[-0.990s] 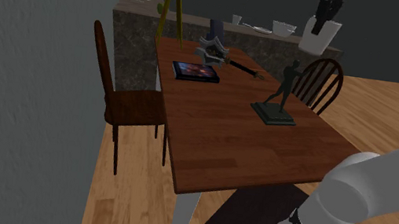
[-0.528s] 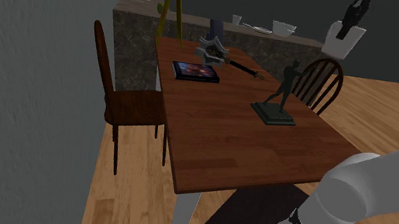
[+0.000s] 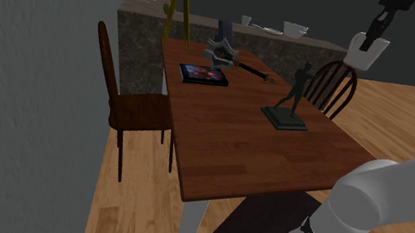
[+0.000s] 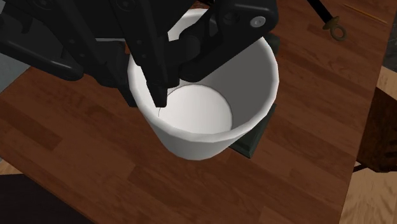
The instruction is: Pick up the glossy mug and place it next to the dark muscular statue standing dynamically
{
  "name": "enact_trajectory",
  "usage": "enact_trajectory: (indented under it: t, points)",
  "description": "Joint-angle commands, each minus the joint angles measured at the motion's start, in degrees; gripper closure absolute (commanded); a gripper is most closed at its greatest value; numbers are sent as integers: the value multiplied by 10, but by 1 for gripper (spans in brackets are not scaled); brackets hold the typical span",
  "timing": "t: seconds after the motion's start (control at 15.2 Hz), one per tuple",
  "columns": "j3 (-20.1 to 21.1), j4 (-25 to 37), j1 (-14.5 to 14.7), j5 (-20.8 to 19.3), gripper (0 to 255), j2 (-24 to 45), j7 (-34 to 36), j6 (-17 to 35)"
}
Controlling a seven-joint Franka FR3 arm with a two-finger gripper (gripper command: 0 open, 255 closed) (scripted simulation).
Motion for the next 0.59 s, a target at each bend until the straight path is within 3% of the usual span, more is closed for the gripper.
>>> enact_trajectory:
  t: [0.0,0.53]
  points:
    - [0,-26,-2,-3,255,-11,3,16]
    - [-1,-119,-9,-13,255,-48,15,72]
